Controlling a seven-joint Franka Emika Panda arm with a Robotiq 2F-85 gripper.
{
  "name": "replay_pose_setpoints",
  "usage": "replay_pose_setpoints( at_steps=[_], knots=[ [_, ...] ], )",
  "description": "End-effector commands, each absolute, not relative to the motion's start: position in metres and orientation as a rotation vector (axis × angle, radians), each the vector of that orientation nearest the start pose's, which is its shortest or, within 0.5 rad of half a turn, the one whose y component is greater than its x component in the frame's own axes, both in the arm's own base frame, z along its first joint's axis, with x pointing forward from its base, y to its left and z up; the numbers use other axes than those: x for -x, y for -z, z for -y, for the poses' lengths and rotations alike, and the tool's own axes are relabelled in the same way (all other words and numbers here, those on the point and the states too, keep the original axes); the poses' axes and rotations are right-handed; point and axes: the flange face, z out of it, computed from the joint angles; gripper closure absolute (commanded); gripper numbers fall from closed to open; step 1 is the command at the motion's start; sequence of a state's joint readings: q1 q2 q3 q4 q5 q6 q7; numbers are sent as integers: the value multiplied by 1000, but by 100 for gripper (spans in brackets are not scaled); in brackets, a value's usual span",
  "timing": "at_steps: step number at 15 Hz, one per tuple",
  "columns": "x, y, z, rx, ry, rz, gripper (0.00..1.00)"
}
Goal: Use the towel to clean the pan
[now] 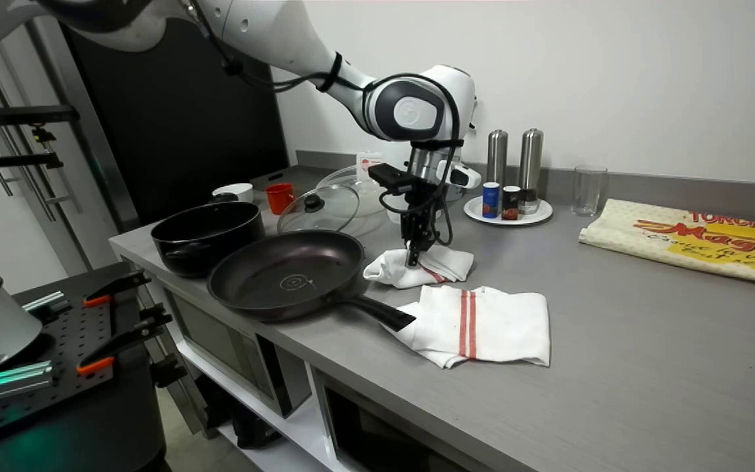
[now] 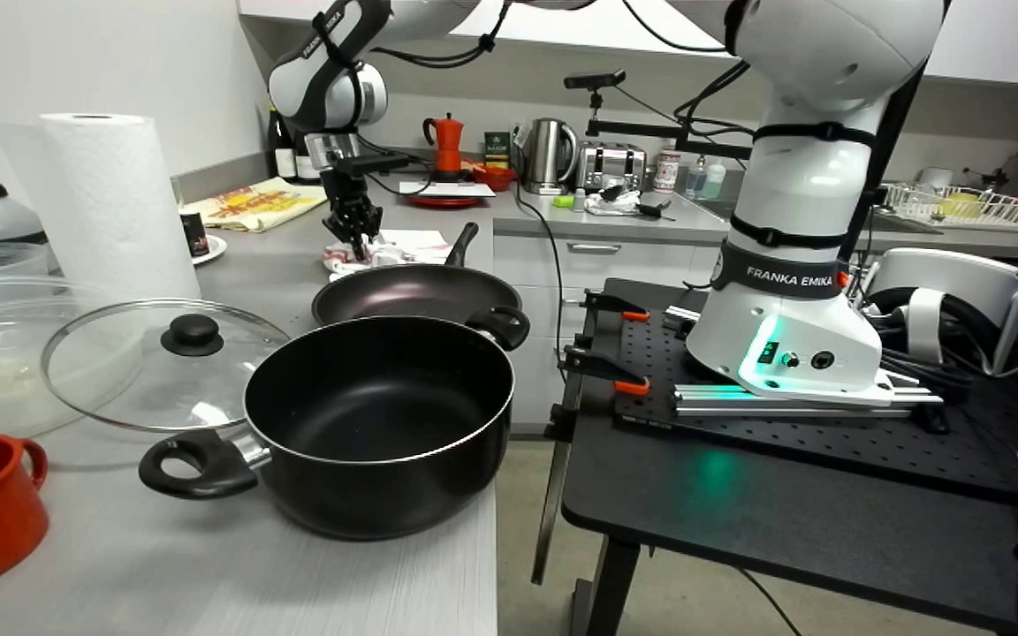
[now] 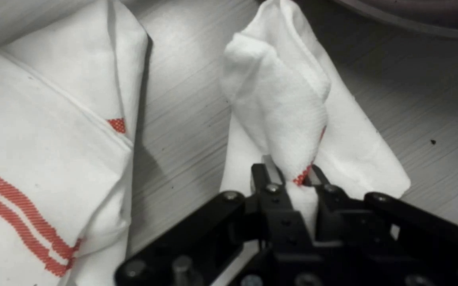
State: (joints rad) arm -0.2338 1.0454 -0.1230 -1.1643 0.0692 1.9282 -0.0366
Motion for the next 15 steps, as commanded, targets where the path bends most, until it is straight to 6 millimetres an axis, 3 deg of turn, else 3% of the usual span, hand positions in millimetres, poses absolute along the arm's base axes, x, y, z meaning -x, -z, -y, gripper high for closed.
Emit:
replay_pose_setpoints(
  at_steps=[1,2,10,15],
  knots=[
    [-703,-129,233,3053,-472,-503,73],
    [-704,-130,234,3050,-476,-502,61],
    [-711,-153,235,3058,-438,-491,4],
    [-707,-195,231,3083,-374,-466,0]
  ],
)
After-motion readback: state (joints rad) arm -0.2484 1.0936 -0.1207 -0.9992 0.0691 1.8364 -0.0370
